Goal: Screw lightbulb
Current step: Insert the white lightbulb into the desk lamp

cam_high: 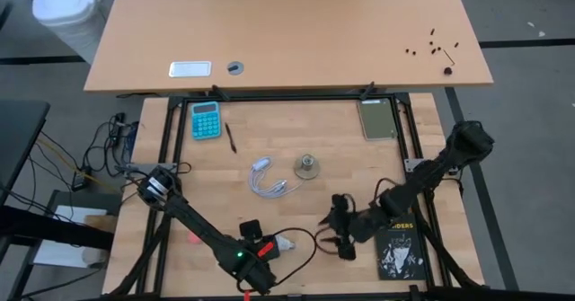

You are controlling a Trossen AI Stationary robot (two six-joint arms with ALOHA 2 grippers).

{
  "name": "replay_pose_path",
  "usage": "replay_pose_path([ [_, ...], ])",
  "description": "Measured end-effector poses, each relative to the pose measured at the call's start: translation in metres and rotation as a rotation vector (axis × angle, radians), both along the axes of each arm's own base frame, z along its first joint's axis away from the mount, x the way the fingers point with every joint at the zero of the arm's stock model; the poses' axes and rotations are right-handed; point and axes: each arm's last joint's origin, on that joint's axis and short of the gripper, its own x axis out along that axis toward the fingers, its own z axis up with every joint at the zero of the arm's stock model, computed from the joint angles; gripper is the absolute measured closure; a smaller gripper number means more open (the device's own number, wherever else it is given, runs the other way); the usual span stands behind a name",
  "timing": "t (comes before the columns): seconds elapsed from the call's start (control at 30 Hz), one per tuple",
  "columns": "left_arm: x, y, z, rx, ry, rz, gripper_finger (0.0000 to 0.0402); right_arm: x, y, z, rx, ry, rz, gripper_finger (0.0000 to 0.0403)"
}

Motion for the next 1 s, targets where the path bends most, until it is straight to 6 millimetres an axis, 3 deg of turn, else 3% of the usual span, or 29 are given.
replay_pose_path([
  [0.13,0.007,-0.002,-0.004,0.004,-0.065,0.013,0.0076,0.010,0.017,-0.022,0.041,-0.035,0.011,0.0155],
  [0.37,0.017,-0.002,-0.014,0.048,-0.145,0.040,0.0076,0.030,0.031,-0.051,-0.006,-0.036,-0.004,0.0155],
  [0.67,0.029,0.004,-0.032,0.110,-0.180,0.075,0.0076,0.053,0.041,-0.058,-0.031,-0.051,-0.009,0.0155],
  [1.0,0.032,0.009,-0.031,0.184,-0.266,0.143,0.0076,0.062,0.025,-0.061,0.032,-0.008,-0.082,0.0155],
])
